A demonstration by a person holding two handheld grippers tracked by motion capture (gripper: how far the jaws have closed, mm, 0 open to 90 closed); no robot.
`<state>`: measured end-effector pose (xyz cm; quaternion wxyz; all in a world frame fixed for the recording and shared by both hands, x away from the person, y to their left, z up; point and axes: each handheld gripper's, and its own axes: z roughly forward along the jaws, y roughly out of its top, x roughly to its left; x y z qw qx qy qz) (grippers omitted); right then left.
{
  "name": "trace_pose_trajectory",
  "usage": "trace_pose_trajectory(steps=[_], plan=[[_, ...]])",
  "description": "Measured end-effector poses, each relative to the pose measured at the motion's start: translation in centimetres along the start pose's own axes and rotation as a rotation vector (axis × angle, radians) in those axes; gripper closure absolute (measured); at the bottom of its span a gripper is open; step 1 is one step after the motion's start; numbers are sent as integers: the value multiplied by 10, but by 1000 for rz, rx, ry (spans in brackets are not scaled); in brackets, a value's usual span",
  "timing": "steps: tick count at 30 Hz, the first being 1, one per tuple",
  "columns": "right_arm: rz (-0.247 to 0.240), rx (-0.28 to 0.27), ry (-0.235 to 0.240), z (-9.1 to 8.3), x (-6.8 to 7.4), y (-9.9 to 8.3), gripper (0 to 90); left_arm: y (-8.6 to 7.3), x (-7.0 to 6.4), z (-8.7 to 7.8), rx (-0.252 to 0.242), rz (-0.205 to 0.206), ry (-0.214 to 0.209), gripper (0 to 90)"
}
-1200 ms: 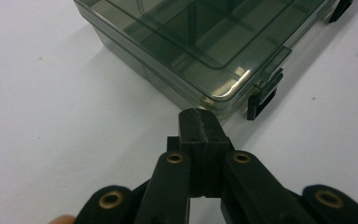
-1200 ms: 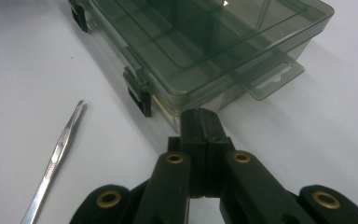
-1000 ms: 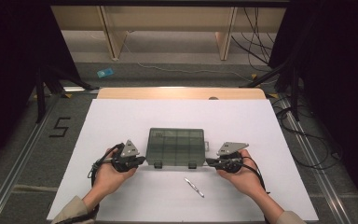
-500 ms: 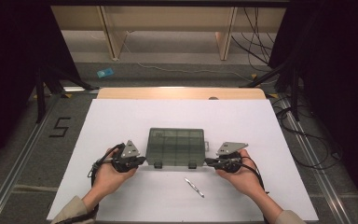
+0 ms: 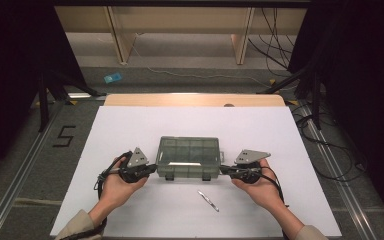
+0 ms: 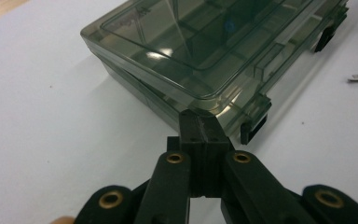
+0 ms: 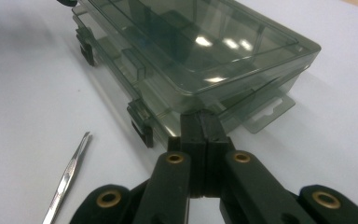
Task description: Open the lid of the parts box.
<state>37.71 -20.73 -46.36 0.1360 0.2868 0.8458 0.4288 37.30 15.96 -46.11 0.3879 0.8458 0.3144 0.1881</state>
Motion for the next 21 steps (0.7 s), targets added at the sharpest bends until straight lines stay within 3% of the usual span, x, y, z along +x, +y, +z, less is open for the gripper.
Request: trace_pose_trajectory(steps=[9,11,12,15,18,21], plan=[[14,-47,-8,-4,-1,6,900,6,1,-3,-44,-19,3,899],[4,-62,-12,-4,-2,8,900,8,2,-4,-55,-5,21,900],[4,-62,-12,-4,-2,8,900,9,0,-4,-75,-34,21,900],[6,-76,-17,-5,-2,10,900,11,3,-5,-88,-16,34,900],[9,-83,-17,-5,-3,12,900,12,1,-4,-102,-52,28,900],[10,-90,-19,-5,-4,13,900,13,2,-4,-108,-30,36,900]])
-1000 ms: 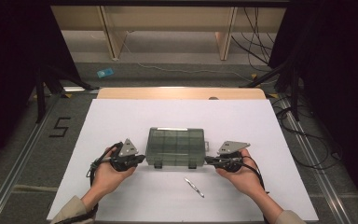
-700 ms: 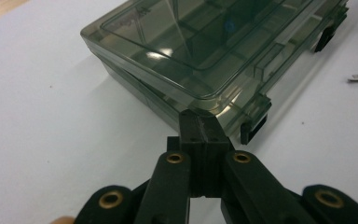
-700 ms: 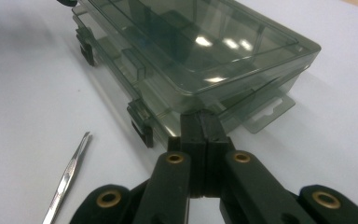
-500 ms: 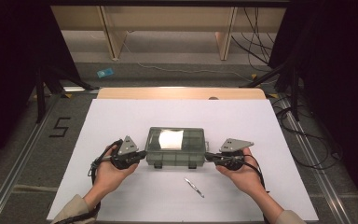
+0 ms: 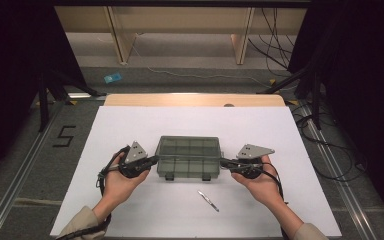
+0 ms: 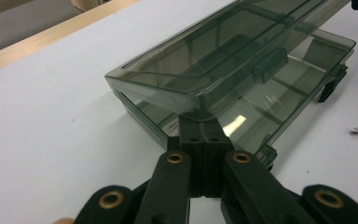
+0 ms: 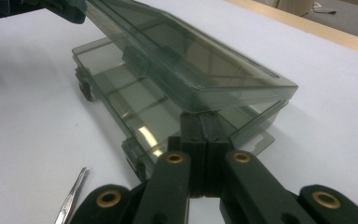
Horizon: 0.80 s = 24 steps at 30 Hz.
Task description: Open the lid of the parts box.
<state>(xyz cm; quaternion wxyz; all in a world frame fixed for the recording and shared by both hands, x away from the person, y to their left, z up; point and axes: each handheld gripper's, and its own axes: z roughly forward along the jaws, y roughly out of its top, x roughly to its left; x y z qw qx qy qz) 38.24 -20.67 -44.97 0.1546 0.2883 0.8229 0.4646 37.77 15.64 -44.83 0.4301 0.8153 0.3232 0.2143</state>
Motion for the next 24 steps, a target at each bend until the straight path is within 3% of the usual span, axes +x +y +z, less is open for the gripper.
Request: trace_pose_trajectory(steps=[2,3,5,8,9,11,12,13,14,15,16,17,20,24], plan=[[-1,0,-14,-1,0,1,900,1,-1,0,-19,-20,9,900],[-2,-18,-9,-1,0,2,900,2,0,-1,-19,-1,14,900],[-3,-21,-9,-1,0,3,900,3,-2,0,-31,-17,15,900],[0,-31,-18,-2,-1,4,874,4,-1,0,-36,7,20,900],[0,-31,-18,-2,-1,4,874,4,-2,1,-43,-12,14,900],[-7,-14,-31,-3,-1,4,854,5,-1,1,-48,-9,23,900],[-38,17,-71,-3,0,4,819,6,-1,0,-48,-9,28,900],[-53,29,-88,-3,1,4,794,6,0,-1,-42,10,26,900],[-53,29,-88,-3,1,4,794,7,0,-1,-45,8,28,900],[-70,37,-120,-3,1,5,711,7,-1,0,-54,-11,29,900],[-70,37,-120,-3,1,5,711,7,0,0,-56,-3,30,900],[-90,27,-153,0,2,5,646,7,-1,1,-56,-8,31,900],[-105,-13,-184,1,1,6,582,7,-1,1,-59,-12,33,899],[-136,-50,-206,5,4,10,564,8,1,1,-55,10,48,898]])
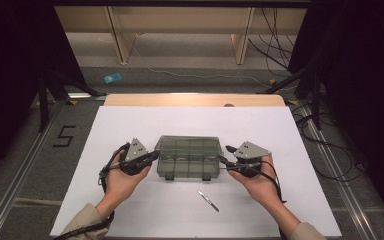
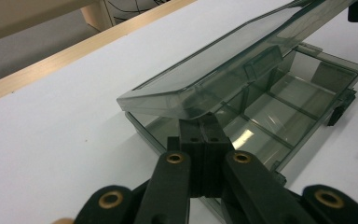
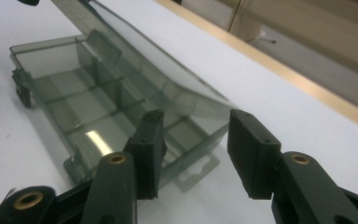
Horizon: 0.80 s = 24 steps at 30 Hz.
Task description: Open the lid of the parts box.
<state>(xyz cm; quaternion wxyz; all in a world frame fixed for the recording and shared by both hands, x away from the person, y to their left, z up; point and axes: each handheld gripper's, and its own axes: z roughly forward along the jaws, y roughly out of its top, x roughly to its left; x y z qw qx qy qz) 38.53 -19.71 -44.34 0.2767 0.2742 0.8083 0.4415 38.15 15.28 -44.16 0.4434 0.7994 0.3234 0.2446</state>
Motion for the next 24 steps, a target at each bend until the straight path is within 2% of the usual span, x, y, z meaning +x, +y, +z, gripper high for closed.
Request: trace_pose_trajectory(steps=[1,4,5,6,7,8,11,14,15,18,19,24], plan=[[-7,-4,-5,1,0,1,565,0,-1,1,-12,-11,5,892],[-8,-28,-20,4,1,4,584,0,0,2,7,7,35,828],[-8,-35,-28,5,0,5,591,0,2,2,27,32,46,798],[-2,-34,-26,5,-1,5,596,-1,2,3,37,39,59,750],[-5,-32,-27,4,-2,6,598,-2,3,5,33,42,78,664],[-6,-34,-26,5,-2,6,604,-3,1,5,44,33,99,615],[4,-46,-33,7,-3,7,623,0,1,6,15,63,102,570],[10,-54,-37,8,-4,10,648,6,0,7,-23,77,127,573],[11,-52,-39,8,-4,11,655,7,0,8,-37,66,139,588],[16,-66,-46,9,-6,13,685,12,2,9,-72,65,158,654],[21,-83,-64,11,-6,14,708,14,3,10,-83,73,156,677],[32,-92,-77,13,-7,19,754,18,4,13,-104,66,172,716]])
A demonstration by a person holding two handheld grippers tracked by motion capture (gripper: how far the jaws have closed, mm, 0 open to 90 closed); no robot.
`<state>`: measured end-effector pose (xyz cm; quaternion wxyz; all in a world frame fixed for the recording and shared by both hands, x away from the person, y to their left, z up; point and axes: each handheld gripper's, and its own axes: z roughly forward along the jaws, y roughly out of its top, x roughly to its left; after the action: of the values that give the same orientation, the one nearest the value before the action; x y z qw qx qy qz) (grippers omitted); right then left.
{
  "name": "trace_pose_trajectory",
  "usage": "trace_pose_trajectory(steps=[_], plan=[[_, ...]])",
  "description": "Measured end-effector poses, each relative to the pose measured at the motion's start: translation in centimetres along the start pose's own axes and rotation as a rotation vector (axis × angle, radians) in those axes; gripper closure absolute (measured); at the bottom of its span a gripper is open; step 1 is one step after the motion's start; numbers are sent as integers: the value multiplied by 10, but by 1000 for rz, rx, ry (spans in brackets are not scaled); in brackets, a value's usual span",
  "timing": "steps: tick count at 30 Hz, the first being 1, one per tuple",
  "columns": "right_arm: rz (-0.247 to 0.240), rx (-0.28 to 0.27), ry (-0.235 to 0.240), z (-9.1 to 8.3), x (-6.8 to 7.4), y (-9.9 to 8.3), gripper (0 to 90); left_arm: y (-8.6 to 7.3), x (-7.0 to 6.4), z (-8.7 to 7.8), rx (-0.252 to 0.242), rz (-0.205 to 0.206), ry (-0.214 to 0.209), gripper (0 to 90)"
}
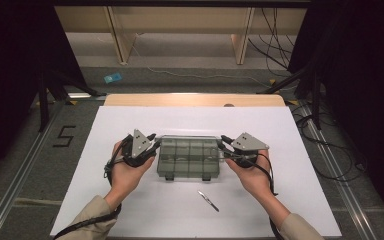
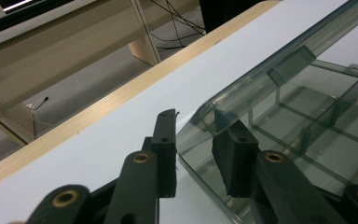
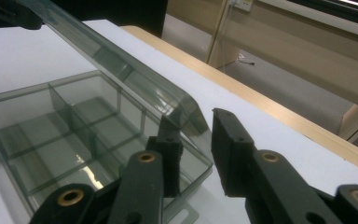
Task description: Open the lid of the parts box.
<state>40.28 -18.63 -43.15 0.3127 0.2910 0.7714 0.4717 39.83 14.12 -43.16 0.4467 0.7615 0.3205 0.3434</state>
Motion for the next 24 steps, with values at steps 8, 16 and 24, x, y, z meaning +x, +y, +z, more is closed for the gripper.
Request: trace_pose_trajectory(steps=[8,16,24], plan=[[22,-2,-44,3,-2,6,800,7,2,5,-13,-16,34,764],[33,-22,-93,9,-3,9,821,11,6,9,-11,-45,54,814],[62,-12,-106,13,-6,12,833,13,10,13,-18,-79,66,841]])
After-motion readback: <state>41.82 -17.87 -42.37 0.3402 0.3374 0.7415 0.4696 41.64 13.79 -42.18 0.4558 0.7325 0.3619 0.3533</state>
